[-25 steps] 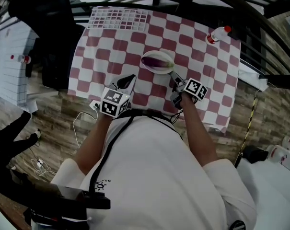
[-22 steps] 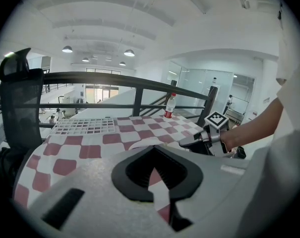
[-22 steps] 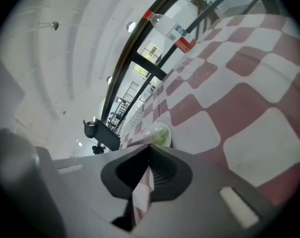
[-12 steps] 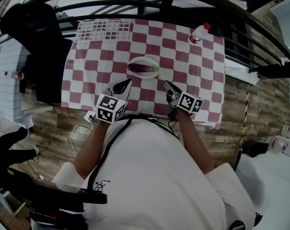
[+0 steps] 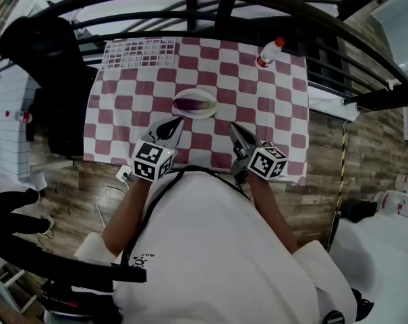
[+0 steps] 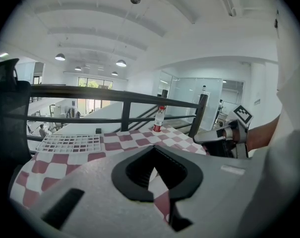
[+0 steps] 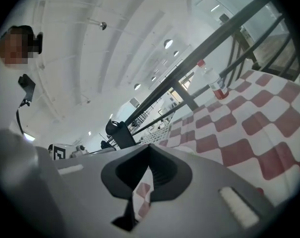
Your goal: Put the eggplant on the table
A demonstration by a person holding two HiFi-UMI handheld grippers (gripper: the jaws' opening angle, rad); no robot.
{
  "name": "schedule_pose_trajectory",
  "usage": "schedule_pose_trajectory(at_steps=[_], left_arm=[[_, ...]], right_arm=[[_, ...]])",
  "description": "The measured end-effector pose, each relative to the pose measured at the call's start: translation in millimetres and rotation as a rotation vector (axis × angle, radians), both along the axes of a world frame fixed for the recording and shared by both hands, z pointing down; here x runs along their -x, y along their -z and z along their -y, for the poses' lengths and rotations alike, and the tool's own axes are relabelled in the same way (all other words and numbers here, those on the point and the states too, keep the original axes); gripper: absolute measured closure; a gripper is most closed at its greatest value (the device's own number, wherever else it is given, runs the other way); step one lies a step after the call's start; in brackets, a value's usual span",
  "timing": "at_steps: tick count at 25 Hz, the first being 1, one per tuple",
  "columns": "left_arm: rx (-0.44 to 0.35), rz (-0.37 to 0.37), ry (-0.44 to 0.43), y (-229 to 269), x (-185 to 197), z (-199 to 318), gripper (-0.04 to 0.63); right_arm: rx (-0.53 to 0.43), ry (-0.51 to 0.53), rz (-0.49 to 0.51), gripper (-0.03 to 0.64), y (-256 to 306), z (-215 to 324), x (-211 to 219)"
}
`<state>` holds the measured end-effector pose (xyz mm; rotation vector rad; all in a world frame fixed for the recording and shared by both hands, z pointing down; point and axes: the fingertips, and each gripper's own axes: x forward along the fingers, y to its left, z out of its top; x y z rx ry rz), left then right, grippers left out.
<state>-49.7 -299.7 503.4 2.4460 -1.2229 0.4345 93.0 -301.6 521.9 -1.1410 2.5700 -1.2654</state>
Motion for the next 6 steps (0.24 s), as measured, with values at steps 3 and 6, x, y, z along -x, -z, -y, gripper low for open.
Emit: schedule_pose_trajectory(at_steps=[3,6], left_arm=[[-0.002,-0.002,-0.001,2.6,-0.7,-0.1,0.594],[-0.005,-0.001,-0.002,6.1,-0.3,1.1,0.594]], right_arm=[[-0.036,-0.001,-0.012,0.611,12.1,-3.5,-0.9],[-0.059,0.0,-0.024,0.611,19.5,-5.4,-1.3]])
